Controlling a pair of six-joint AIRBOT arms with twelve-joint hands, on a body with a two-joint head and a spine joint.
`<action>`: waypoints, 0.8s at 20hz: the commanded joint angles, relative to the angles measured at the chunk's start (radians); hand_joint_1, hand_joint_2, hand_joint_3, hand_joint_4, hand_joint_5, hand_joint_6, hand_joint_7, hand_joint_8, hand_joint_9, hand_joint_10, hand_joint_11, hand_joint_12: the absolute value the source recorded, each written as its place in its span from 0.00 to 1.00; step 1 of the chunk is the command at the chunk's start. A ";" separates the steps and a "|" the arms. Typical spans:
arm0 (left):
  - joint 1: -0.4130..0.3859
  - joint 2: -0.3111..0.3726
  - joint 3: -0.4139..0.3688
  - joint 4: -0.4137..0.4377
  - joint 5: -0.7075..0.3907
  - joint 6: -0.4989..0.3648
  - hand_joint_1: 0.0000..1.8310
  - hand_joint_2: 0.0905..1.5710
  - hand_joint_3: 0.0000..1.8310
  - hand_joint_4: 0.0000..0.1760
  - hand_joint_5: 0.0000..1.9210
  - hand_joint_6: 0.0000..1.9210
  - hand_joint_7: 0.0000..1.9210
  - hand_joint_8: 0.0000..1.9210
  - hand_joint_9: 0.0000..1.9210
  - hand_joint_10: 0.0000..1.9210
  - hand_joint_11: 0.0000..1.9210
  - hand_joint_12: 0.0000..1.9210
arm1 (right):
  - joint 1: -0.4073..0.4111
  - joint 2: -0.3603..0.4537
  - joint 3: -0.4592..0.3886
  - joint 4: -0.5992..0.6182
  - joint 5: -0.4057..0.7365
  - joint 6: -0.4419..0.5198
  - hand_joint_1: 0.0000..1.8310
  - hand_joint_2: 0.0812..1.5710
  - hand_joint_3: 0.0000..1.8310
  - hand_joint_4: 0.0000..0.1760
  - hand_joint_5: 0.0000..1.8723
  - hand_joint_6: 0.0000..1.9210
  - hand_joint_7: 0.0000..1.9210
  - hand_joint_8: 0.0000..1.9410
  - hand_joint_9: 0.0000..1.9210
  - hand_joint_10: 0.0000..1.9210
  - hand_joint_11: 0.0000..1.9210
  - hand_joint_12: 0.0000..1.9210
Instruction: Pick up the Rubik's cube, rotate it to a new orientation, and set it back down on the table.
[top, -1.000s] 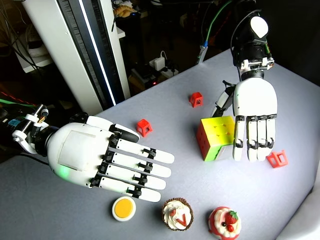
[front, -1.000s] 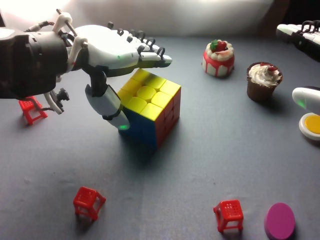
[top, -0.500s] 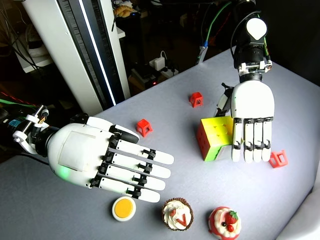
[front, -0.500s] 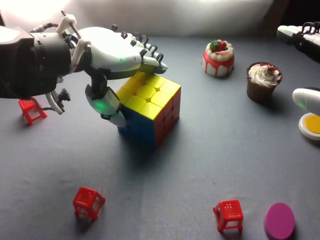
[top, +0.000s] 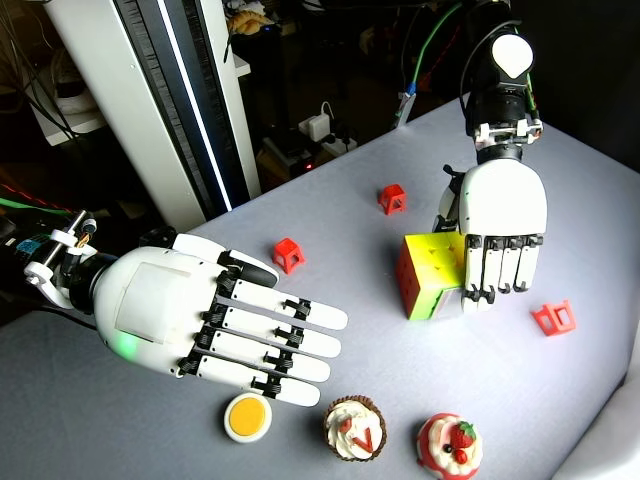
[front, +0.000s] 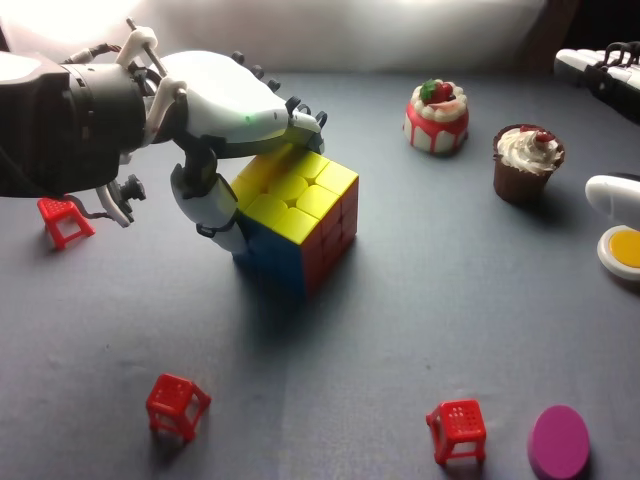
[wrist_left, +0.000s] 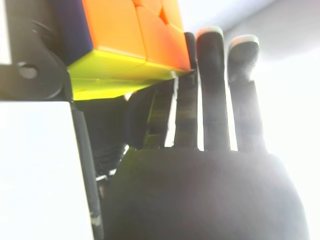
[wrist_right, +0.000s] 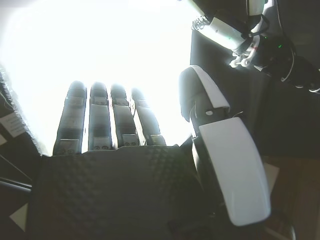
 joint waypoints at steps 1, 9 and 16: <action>-0.017 0.007 -0.006 -0.032 -0.010 0.020 0.72 0.67 0.00 0.00 0.34 1.00 0.33 1.00 0.39 1.00 0.46 1.00 | 0.007 0.000 -0.001 0.011 0.124 0.006 0.28 0.88 0.00 0.00 0.00 0.00 0.00 0.00 0.00 0.00 0.00 0.00; -0.026 0.022 -0.021 -0.156 -0.026 0.140 0.77 0.72 0.00 0.00 0.59 1.00 0.64 1.00 0.69 1.00 0.74 1.00 | 0.007 0.000 -0.001 0.011 0.130 0.006 0.26 0.87 0.00 0.00 0.00 0.00 0.00 0.00 0.00 0.00 0.00 0.00; -0.034 0.059 -0.036 -0.518 -0.091 0.421 0.59 0.53 0.51 0.00 0.41 1.00 0.64 1.00 0.69 1.00 0.74 1.00 | 0.009 -0.002 -0.003 -0.019 0.150 0.006 0.27 0.87 0.00 0.00 0.00 0.00 0.00 0.00 0.00 0.00 0.00 0.00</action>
